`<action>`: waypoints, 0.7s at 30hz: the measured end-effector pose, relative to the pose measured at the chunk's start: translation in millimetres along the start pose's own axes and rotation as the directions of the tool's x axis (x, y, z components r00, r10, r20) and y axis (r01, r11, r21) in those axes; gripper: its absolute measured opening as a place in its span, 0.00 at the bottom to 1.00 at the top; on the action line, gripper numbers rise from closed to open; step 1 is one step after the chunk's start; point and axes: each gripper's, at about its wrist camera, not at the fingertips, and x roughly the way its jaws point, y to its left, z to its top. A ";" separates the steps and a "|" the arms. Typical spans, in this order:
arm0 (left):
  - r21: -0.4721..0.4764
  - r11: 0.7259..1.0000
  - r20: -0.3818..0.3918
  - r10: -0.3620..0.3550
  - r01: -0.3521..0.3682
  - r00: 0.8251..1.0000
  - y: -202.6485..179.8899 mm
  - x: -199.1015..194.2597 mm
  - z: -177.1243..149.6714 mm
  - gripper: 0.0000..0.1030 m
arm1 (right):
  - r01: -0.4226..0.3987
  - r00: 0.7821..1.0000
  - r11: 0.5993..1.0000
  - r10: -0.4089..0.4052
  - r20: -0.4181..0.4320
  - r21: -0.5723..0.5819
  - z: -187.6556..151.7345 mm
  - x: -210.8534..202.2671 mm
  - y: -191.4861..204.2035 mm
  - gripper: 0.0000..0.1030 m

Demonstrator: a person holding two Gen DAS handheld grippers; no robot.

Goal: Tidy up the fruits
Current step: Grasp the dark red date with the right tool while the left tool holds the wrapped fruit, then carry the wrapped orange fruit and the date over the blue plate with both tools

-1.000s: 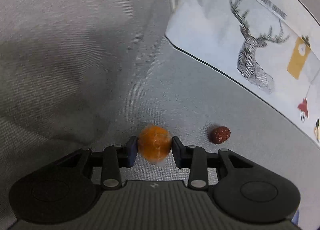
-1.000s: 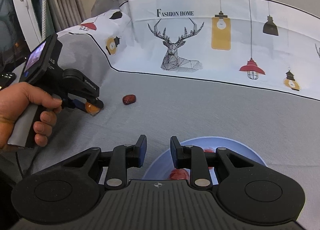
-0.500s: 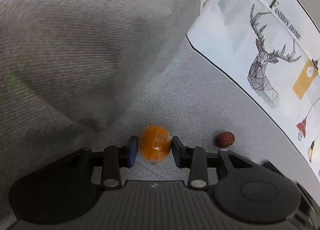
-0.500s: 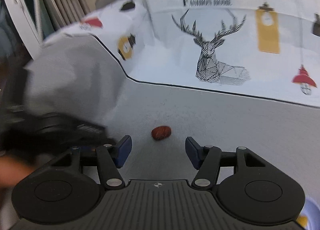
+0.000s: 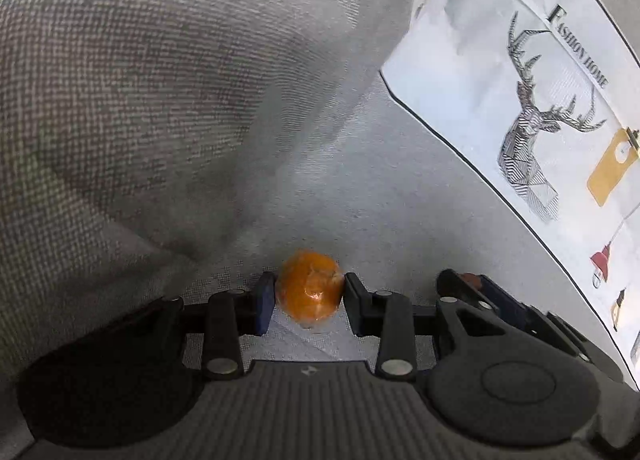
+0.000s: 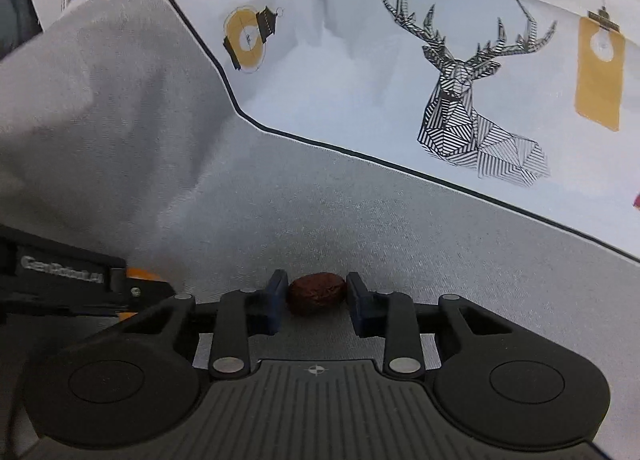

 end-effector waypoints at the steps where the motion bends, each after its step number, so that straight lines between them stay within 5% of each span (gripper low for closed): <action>1: 0.005 1.000 -0.002 -0.006 0.006 1.000 -1.5 -0.6 -1.9 0.39 | 0.002 1.000 1.000 -0.002 0.012 0.005 -0.6 -8.1 -0.9 0.32; 9: 0.120 0.991 0.026 -0.059 0.055 0.998 -22.9 -23.0 -25.8 0.39 | 0.008 0.987 0.998 -0.019 0.157 0.070 -21.9 -125.6 -18.8 0.32; 17: 0.301 0.953 0.117 -0.081 0.043 0.990 -43.5 -81.0 -59.9 0.39 | 0.018 0.969 0.987 -0.057 0.241 0.160 -101.0 -241.2 -51.4 0.32; 21: 0.336 0.927 0.064 -0.197 0.165 0.978 -51.8 -119.8 -97.0 0.39 | 0.008 0.967 0.957 -0.080 0.240 0.289 -153.2 -259.3 -68.5 0.32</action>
